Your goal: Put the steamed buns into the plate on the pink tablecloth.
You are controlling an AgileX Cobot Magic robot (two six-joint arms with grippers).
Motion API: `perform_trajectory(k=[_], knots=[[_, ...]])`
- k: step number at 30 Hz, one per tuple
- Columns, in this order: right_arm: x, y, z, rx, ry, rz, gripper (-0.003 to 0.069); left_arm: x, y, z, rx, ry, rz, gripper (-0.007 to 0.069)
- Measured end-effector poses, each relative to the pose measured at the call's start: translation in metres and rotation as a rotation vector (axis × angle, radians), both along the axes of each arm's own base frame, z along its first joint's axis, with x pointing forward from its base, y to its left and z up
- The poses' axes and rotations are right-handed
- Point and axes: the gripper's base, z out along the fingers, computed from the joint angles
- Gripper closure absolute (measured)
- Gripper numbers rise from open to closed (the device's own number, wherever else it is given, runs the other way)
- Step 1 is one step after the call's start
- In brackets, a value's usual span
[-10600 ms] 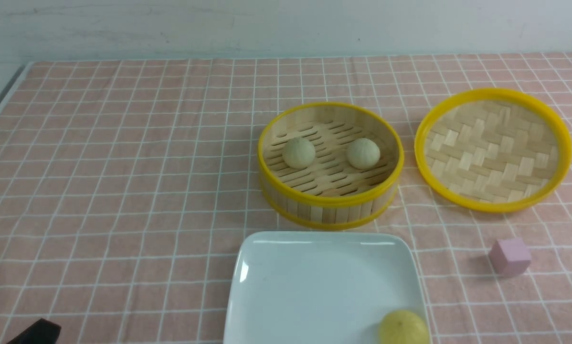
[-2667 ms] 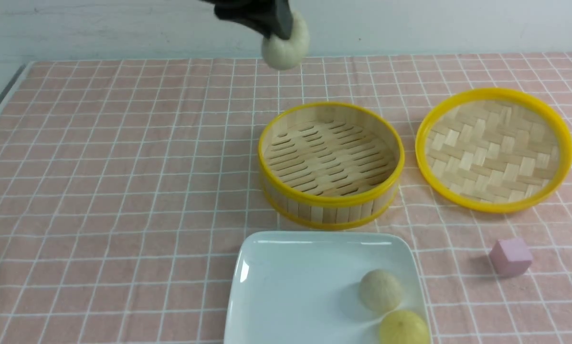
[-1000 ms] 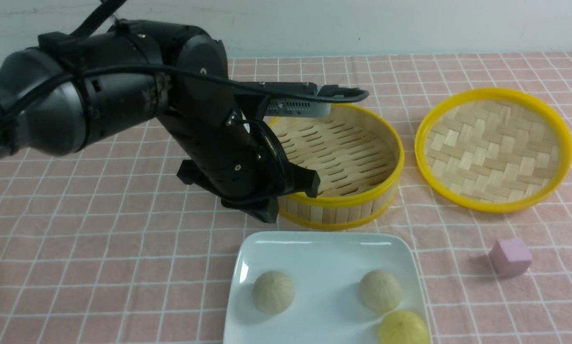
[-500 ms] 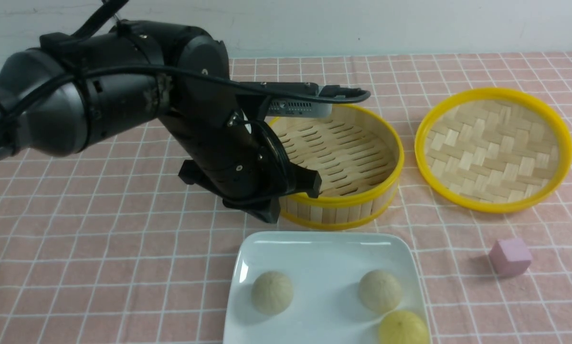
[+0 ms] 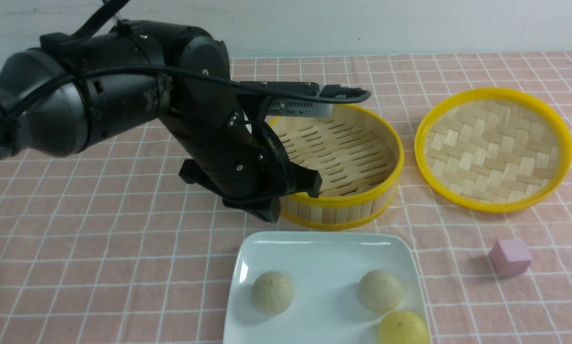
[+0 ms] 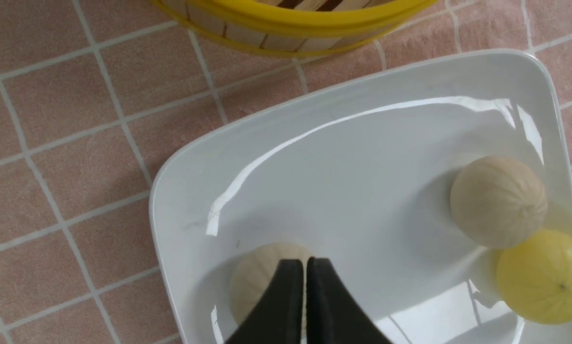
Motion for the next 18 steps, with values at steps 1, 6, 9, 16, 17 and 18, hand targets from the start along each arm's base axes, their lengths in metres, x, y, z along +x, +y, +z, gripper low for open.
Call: perform_trajectory(k=[1, 6, 9, 16, 17, 18], knots=[[-0.0001, 0.0001, 0.0000, 0.002, 0.002, 0.001, 0.0667, 0.0002, 0.0001, 0.0000, 0.001, -0.002, 0.000, 0.0584], [-0.0002, 0.0002, -0.0001, 0.003, 0.004, 0.002, 0.0664, 0.0003, 0.0000, 0.0001, 0.002, -0.006, -0.001, 0.0580], [-0.0002, 0.0002, -0.0001, 0.003, 0.004, 0.002, 0.0662, 0.0003, 0.0000, 0.0001, 0.002, -0.006, -0.001, 0.0576], [-0.0002, 0.0002, -0.0001, 0.003, 0.004, 0.002, 0.0657, 0.0008, 0.0008, -0.0001, 0.012, -0.012, -0.004, 0.0570], [-0.0002, 0.0002, -0.0001, 0.003, 0.004, 0.002, 0.0657, 0.0008, 0.0009, -0.0001, 0.013, -0.012, -0.004, 0.0568], [-0.0002, 0.0002, -0.0001, 0.003, 0.004, 0.002, 0.0657, 0.0008, 0.0009, -0.0001, 0.013, -0.012, -0.004, 0.0568]])
